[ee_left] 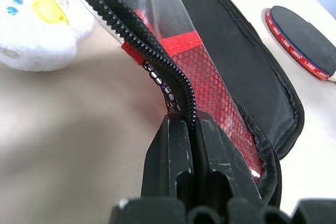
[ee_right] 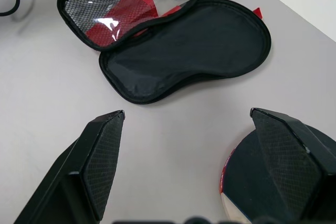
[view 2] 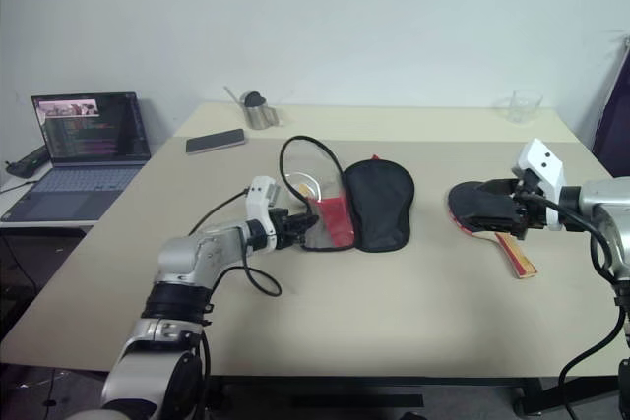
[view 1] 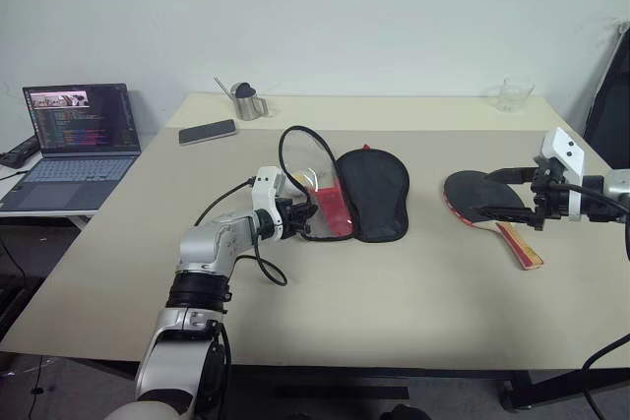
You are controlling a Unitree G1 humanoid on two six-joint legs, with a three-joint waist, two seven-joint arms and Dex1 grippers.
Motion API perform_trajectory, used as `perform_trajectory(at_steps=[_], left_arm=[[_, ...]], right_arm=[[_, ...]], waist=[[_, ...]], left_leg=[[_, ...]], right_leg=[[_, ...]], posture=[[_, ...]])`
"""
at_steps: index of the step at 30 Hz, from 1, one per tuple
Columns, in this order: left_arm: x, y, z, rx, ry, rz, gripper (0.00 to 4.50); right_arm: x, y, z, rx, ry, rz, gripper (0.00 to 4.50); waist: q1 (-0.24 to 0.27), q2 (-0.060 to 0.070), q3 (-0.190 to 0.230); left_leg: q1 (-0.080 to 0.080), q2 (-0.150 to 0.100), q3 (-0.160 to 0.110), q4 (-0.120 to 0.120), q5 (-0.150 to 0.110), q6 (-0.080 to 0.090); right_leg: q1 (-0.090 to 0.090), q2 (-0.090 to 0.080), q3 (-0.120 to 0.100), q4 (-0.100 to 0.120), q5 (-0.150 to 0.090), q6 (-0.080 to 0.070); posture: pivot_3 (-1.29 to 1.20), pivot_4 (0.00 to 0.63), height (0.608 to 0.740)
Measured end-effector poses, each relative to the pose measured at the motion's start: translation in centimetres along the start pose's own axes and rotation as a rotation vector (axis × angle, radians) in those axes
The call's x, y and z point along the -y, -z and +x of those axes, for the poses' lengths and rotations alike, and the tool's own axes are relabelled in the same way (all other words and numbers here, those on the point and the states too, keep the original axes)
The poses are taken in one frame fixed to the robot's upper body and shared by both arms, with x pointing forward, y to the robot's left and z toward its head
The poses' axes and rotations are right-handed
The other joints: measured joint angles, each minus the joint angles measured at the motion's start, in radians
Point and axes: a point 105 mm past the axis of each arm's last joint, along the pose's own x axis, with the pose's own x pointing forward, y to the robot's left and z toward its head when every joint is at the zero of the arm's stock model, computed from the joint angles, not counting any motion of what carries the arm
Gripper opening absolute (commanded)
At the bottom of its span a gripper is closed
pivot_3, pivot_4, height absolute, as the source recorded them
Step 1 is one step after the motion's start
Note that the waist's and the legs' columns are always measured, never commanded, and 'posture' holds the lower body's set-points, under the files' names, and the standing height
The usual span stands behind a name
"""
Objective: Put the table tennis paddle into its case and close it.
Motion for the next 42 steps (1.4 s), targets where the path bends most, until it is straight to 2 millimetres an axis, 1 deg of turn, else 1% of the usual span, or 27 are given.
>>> perform_trajectory(at_steps=[4,6,9,11,13,16,18,19,20,21,23,24,27,29,37,42], left_arm=[[-0.4,0.7,-0.4,-0.031,-0.017,-0.008,2.08],[-0.9,1.0,-0.7,-0.042,-0.034,-0.011,2.8],[-1.8,0.7,-1.5,-0.038,-0.068,-0.005,3.85],[-2.3,0.1,-2.2,-0.025,-0.087,0.016,4.48],[-2.8,-0.6,-3.0,-0.014,-0.104,0.042,4.48],[-3.8,-2.3,-5.2,0.016,-0.125,0.115,4.48],[-3.6,-4.0,-7.0,0.059,-0.099,0.173,4.48],[-2.7,-4.9,-8.0,0.087,-0.048,0.221,4.48],[-2.0,-5.6,-8.7,0.108,-0.008,0.255,4.48],[-0.6,-6.1,-9.5,0.124,0.061,0.317,4.48],[1.2,-6.0,-10.4,0.12,0.161,0.381,4.48],[1.9,-5.6,-10.9,0.11,0.212,0.399,4.48],[3.0,-5.1,-11.2,0.107,0.302,0.426,4.48],[3.2,-5.2,-11.3,0.11,0.318,0.433,4.48],[4.0,-4.3,-10.2,0.095,0.367,0.433,4.48],[4.2,-4.3,-10.0,0.1,0.373,0.443,4.48]], right_arm=[[0.0,0.0,0.1,0.002,-0.002,0.001,4.22],[0.0,0.0,0.1,0.002,-0.002,0.001,4.22],[0.0,0.1,0.1,-0.001,-0.001,0.0,4.22],[0.2,0.2,0.1,-0.009,0.019,-0.002,4.22],[0.7,0.5,0.1,-0.029,0.064,-0.002,4.22],[2.5,2.6,-0.2,-0.124,0.227,0.078,4.22],[3.2,3.9,-0.3,-0.178,0.306,0.139,4.22],[3.1,4.4,-0.2,-0.195,0.323,0.175,4.22],[3.0,4.7,-0.2,-0.208,0.328,0.195,4.22],[2.8,5.2,0.0,-0.222,0.335,0.227,4.22],[2.8,6.0,0.3,-0.24,0.359,0.274,4.22],[3.0,6.3,0.6,-0.244,0.391,0.31,4.22],[3.9,8.5,0.8,-0.316,0.511,0.424,4.22],[3.8,9.8,0.8,-0.366,0.551,0.485,4.22],[3.2,12.2,1.3,-0.45,0.612,0.586,4.22],[3.7,12.4,2.0,-0.419,0.637,0.65,4.22]], waist=[[0.0,0.0,0.0],[-0.001,0.0,0.0],[-0.001,0.0,0.0],[-0.001,0.0,0.0],[-0.001,0.0,0.0],[-0.002,0.0,0.0],[-0.002,0.0,0.0],[-0.002,0.0,0.0],[-0.002,0.0,0.0],[-0.001,0.0,0.0],[-0.002,0.0,0.0],[-0.002,0.0,0.0],[-0.002,0.0,0.0],[-0.002,0.0,0.0],[-0.002,0.0,0.0],[-0.01,0.0,0.0]], left_leg=[[0.0,0.0,0.0,0.0,0.0,0.0],[0.0,0.0,0.0,0.0,0.0,0.0],[0.0,0.0,0.0,0.0,0.0,0.0],[0.0,0.0,0.0,0.0,0.0,0.0],[0.0,0.0,0.0,0.0,0.0,0.0],[0.0,0.0,0.0,0.0,0.0,0.0],[0.0,0.0,0.0,0.0,0.0,0.0],[-0.001,0.0,0.0,-0.001,0.0,0.0],[-0.001,0.0,0.0,-0.001,0.0,0.0],[-0.001,0.0,0.0,-0.001,0.0,0.0],[-0.001,0.0,0.0,-0.001,0.0,0.0],[0.0,0.0,0.0,-0.001,0.0,0.0],[0.001,0.001,0.0,-0.001,0.0,0.0],[0.0,0.0,0.0,-0.001,0.0,0.0],[0.0,0.001,0.001,-0.001,0.0,0.0],[0.004,0.001,0.002,-0.001,0.0,0.001]], right_leg=[[0.0,0.0,0.0,0.0,0.0,0.0],[0.0,0.0,0.0,0.0,0.0,0.0],[0.0,0.0,0.0,0.0,0.0,0.0],[0.0,0.0,0.0,0.0,0.0,0.0],[0.0,0.0,0.0,0.0,0.0,0.0],[0.0,0.0,0.001,0.0,0.0,0.0],[-0.001,0.0,0.001,0.0,0.0,0.0],[-0.001,0.0,0.001,-0.001,0.0,0.0],[-0.001,0.0,0.001,-0.002,0.0,0.0],[-0.001,0.0,0.001,-0.002,0.0,0.0],[0.0,0.0,0.001,-0.002,0.0,0.0],[0.0,0.0,0.001,-0.002,0.0,0.0],[0.0,0.0,0.0,-0.001,0.001,-0.002],[0.0,0.0,0.001,-0.001,0.001,-0.002],[0.0,0.001,0.001,-0.001,0.001,-0.002],[0.003,0.001,0.002,-0.001,0.001,-0.002]], posture=[[0.0,0.15,0.74],[0.0,0.15,0.74],[0.0,0.15,0.74],[0.0,0.15,0.74],[0.0,0.15,0.74],[0.0,0.15,0.74],[0.0,0.15,0.74],[0.0,0.15,0.74],[0.0,0.15,0.74],[0.0,0.15,0.74],[0.0,0.15,0.74],[0.0,0.15,0.74],[0.0,0.15,0.74],[0.0,0.15,0.74],[0.0,0.15,0.74],[0.0,0.15,0.74]])
